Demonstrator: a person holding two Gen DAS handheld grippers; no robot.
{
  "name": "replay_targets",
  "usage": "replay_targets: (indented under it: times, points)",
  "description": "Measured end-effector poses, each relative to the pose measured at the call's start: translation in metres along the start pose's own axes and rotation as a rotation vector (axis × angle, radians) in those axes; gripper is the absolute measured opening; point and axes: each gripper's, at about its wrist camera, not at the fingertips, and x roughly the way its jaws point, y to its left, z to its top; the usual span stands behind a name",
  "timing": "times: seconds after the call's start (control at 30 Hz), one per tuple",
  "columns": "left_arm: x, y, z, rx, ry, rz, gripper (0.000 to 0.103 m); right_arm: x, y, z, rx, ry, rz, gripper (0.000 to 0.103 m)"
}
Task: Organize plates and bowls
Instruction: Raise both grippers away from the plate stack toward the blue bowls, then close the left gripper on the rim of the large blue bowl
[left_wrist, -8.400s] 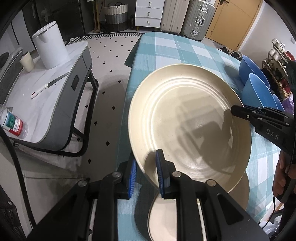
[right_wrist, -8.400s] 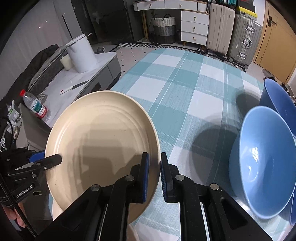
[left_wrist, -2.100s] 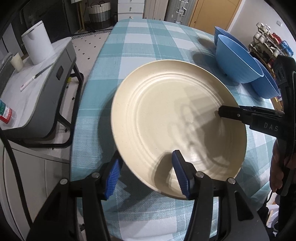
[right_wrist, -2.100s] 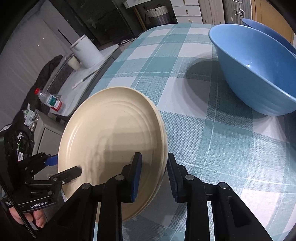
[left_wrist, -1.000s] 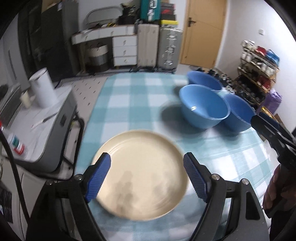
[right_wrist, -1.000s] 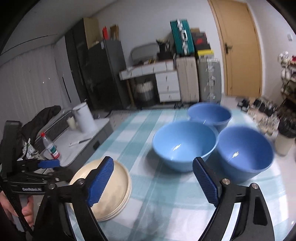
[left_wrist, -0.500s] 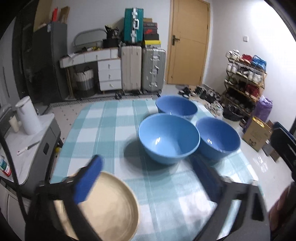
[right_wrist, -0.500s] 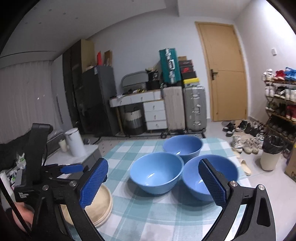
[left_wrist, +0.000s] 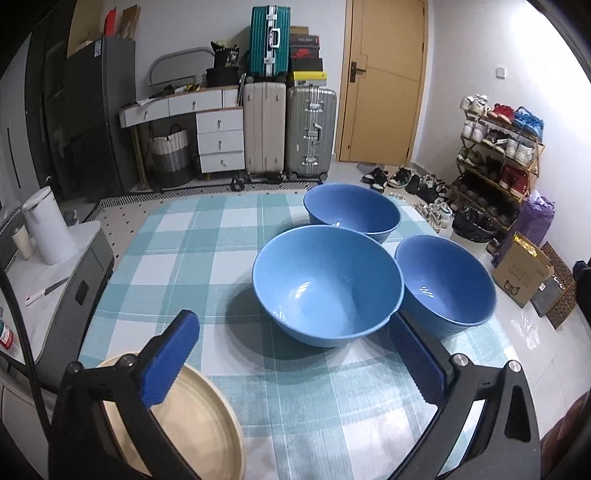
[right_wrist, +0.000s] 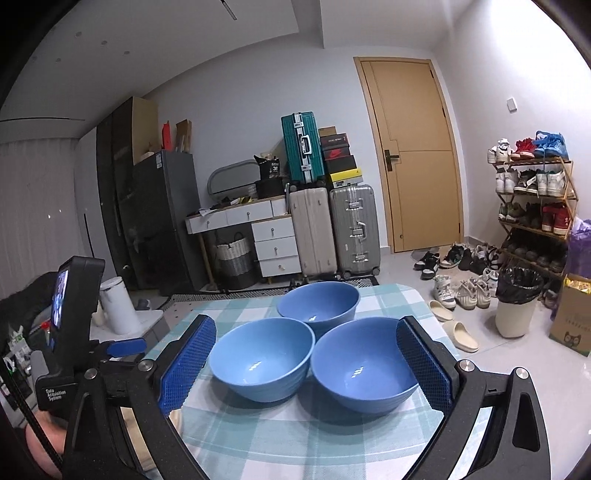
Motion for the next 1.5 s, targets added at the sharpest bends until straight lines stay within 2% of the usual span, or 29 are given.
replay_targets:
  times: [0.23,0.47,0.67,0.83,0.97,1.07,1.2,1.23,1.27,1.3,1.33,1.4,1.5]
  points:
    - [0.033,0.001,0.009,-0.017,0.060,0.033,0.103,0.039,-0.014,-0.008,0.033,0.071,0.026,0.100]
    - [0.068,0.010,0.015,-0.067,0.163,0.062,0.103,0.067,-0.030,-0.019,0.090,0.125,0.073,0.100]
    - [0.103,0.020,0.017,-0.145,0.288,0.007,0.103,0.078,-0.036,-0.027,0.105,0.141,0.095,0.100]
    - [0.107,0.019,0.014,-0.154,0.300,0.007,0.103,0.087,-0.050,-0.032,0.129,0.167,0.065,0.100]
    - [0.120,0.016,0.012,-0.146,0.340,0.013,0.103,0.093,-0.076,-0.034,0.229,0.196,0.049,0.100]
    - [0.129,0.019,0.011,-0.181,0.371,-0.022,0.102,0.096,-0.088,-0.037,0.284,0.207,0.055,0.100]
    - [0.143,0.024,0.009,-0.240,0.431,-0.032,0.099,0.093,-0.087,-0.040,0.268,0.204,0.055,0.100]
    - [0.144,0.025,0.008,-0.242,0.438,-0.039,0.097,0.092,-0.086,-0.040,0.266,0.204,0.055,0.100]
    - [0.146,0.025,0.007,-0.246,0.447,-0.047,0.086,0.091,-0.085,-0.041,0.267,0.202,0.057,0.100]
    - [0.148,0.026,0.006,-0.253,0.461,-0.054,0.070,0.090,-0.085,-0.041,0.268,0.201,0.059,0.100]
    - [0.151,0.028,0.004,-0.268,0.481,-0.067,0.062,0.090,-0.084,-0.041,0.268,0.200,0.062,0.100]
    - [0.156,0.031,-0.001,-0.293,0.520,-0.089,0.039,0.088,-0.083,-0.041,0.267,0.199,0.063,0.100]
    - [0.155,0.034,-0.006,-0.306,0.531,-0.109,0.025,0.087,-0.081,-0.043,0.273,0.203,0.072,0.100]
